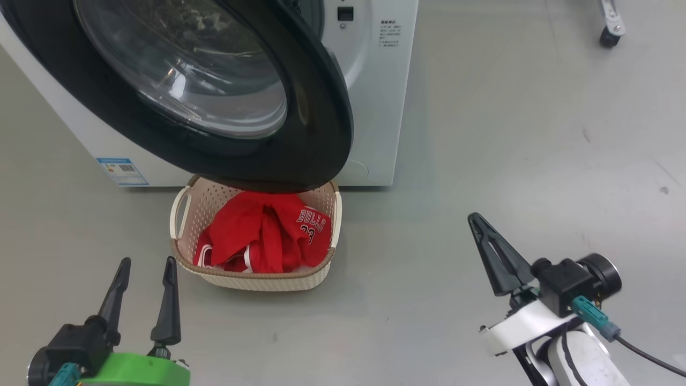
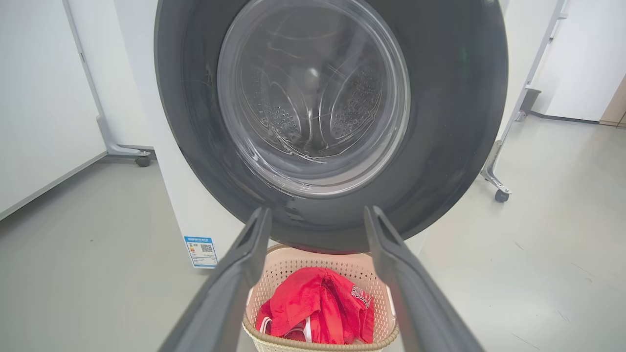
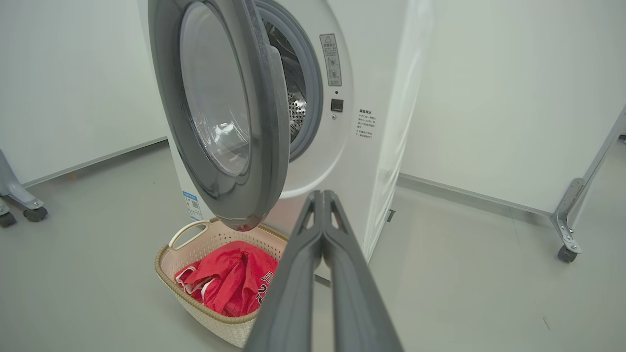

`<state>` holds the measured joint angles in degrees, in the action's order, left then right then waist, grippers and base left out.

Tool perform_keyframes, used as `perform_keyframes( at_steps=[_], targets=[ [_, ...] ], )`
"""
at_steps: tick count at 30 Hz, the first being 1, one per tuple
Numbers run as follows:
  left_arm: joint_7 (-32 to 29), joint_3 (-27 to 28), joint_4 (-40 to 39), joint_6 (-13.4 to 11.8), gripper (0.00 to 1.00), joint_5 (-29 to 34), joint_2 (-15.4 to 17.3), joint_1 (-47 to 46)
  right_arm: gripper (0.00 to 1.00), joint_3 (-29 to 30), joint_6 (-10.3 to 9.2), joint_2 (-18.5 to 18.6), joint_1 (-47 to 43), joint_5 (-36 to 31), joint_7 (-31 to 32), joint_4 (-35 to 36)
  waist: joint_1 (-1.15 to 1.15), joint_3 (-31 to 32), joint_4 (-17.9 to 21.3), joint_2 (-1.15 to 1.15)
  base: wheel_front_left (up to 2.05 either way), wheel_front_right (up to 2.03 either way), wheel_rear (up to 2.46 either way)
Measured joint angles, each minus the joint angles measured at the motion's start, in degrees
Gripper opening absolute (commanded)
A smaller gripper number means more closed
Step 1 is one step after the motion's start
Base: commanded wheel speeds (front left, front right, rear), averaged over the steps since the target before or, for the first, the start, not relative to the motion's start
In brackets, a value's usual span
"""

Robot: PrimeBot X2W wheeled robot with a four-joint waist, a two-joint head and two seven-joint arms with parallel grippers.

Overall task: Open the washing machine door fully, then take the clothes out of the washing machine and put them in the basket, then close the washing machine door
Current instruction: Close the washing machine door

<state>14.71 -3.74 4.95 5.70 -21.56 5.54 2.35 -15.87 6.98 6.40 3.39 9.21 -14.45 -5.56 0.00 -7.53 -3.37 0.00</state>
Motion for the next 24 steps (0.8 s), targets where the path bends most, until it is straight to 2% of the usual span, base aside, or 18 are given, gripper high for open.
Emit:
perform_keyframes(
  at_steps=[5, 12, 24],
  targets=[
    [0.0, -0.9, -0.7, 0.2, 1.0, 0.5, -0.7, -0.9, 0.0, -4.5, 0.01, 1.4, 3.7, -1.6, 0.0, 0.0, 0.0, -2.0, -1.1, 0.0, 0.0, 0.0, 0.0],
    [0.0, -2.3, -1.3, 0.7, 1.0, 0.5, -1.5, -3.4, 0.0, -13.7, 0.02, 4.4, 14.0, -2.8, 2.0, -1.2, 0.0, -6.3, -4.5, 0.0, 0.0, 0.0, 0.0],
    [0.0, -4.2, -1.3, 1.2, 1.0, 0.5, -2.8, -7.3, 0.0, -16.9, 0.02, 8.4, 25.8, -1.7, 4.7, -5.2, 0.0, -11.9, -10.5, 0.0, 0.0, 0.0, 0.0]
  ],
)
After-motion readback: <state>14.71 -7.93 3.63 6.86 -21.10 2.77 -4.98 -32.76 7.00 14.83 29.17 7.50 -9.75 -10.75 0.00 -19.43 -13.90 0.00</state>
